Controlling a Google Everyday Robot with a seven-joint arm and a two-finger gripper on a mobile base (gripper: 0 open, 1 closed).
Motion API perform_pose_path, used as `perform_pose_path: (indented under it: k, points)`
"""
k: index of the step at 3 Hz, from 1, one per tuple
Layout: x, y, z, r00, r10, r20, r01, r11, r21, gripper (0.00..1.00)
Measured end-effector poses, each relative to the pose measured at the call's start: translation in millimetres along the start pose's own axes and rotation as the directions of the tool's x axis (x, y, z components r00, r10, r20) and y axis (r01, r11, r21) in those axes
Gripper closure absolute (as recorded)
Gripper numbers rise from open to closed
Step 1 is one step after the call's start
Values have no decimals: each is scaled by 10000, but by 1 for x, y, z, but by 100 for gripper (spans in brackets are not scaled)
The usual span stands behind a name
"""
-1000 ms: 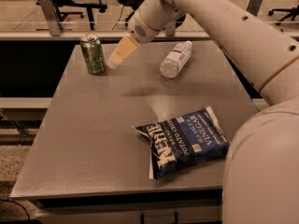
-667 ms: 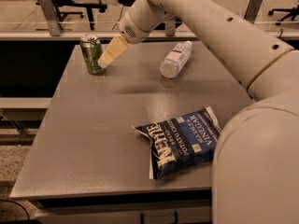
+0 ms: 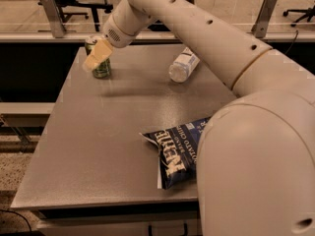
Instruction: Pick green can
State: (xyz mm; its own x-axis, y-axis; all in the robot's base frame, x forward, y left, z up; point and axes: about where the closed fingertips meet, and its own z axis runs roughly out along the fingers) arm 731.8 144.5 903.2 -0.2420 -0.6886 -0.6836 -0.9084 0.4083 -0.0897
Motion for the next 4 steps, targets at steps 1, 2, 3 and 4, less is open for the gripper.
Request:
perform_pose_path:
  k: [1, 2, 3, 4]
  points:
    - [-9, 3, 18, 10000, -38, 7, 39, 9999, -98, 0]
    - [-12, -3, 29, 9999, 106, 30, -106, 9999, -88, 24]
    - [-14, -7, 31, 9998, 173, 125, -172, 9998, -70, 47]
    - [-21, -6, 14, 9994, 36, 356, -26, 9997, -261, 70]
